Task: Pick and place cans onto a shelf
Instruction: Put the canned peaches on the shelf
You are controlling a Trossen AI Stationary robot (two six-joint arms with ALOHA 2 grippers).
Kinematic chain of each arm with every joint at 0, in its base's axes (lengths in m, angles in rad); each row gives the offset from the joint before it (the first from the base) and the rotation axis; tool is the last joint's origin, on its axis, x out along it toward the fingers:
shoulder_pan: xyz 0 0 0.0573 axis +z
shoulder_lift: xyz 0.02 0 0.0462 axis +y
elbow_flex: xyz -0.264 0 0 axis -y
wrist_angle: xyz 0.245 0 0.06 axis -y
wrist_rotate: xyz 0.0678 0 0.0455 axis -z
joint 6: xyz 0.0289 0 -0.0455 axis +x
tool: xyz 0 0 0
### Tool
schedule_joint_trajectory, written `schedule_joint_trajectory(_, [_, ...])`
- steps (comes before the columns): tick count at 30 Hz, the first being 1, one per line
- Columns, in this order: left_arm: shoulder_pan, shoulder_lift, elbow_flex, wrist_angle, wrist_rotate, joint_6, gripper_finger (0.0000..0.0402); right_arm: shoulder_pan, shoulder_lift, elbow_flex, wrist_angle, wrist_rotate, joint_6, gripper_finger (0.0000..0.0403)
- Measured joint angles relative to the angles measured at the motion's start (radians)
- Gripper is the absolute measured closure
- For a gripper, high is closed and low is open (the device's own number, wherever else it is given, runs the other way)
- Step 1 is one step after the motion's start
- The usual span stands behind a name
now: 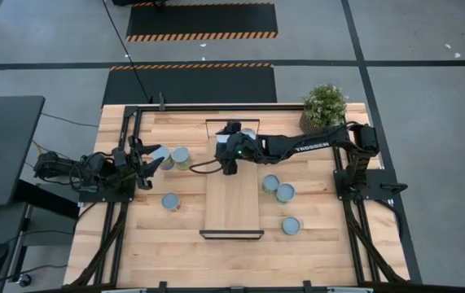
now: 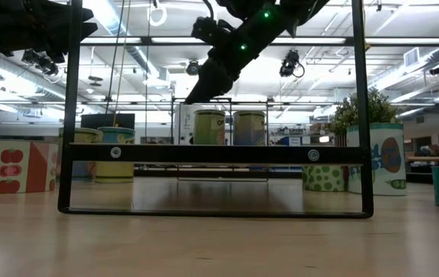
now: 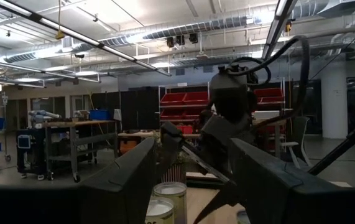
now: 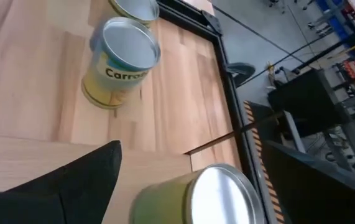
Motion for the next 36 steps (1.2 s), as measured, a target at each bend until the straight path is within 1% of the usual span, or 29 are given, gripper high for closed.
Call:
schedule_joint_trajectory(5, [0.000, 0.000, 0.000, -0.005, 0.000, 0.000, 0.0193, 0.045, -0.024, 0.000, -0.051, 0.007, 0.009, 0.0010])
schedule_joint_trajectory(9, [0.000, 0.000, 0.000, -0.007, 0.000, -0.001, 0.0193, 0.097, -0.088, 0.000, -0.159, 0.076, 0.031, 0.0010])
schedule_joint_trajectory(11, [0.000, 0.000, 0.000, -0.007, 0.000, -0.001, 0.0193, 0.117, -0.127, 0.000, -0.224, 0.095, 0.074, 0.0010])
schedule_joint_trajectory(14, [0.000, 0.000, 0.000, -0.007, 0.000, -0.001, 0.0193, 0.138, -0.180, -0.002, -0.333, 0.095, 0.171, 0.0010])
schedule_joint_trajectory(18, [0.000, 0.000, 0.000, -0.007, 0.000, -0.001, 0.0193, 0.146, -0.242, -0.043, -0.437, 0.056, 0.275, 0.0010])
schedule_joint_trajectory(23, [0.000, 0.000, 0.000, -0.006, 0.000, -0.002, 0.0193, 0.142, -0.315, -0.141, -0.451, -0.011, 0.379, 0.0010])
schedule_joint_trajectory(28, [0.000, 0.000, 0.000, -0.006, 0.000, -0.008, 0.0193, 0.142, -0.381, -0.241, -0.451, -0.018, 0.485, 0.0010])
schedule_joint_trajectory(33, [0.000, 0.000, 0.000, -0.006, 0.000, -0.008, 0.0193, 0.143, -0.424, -0.353, -0.435, -0.090, 0.600, 0.0010])
schedule_joint_trajectory(36, [0.000, 0.000, 0.000, -0.006, 0.000, -0.008, 0.0193, 0.143, -0.433, -0.419, -0.410, -0.114, 0.635, 0.0010])
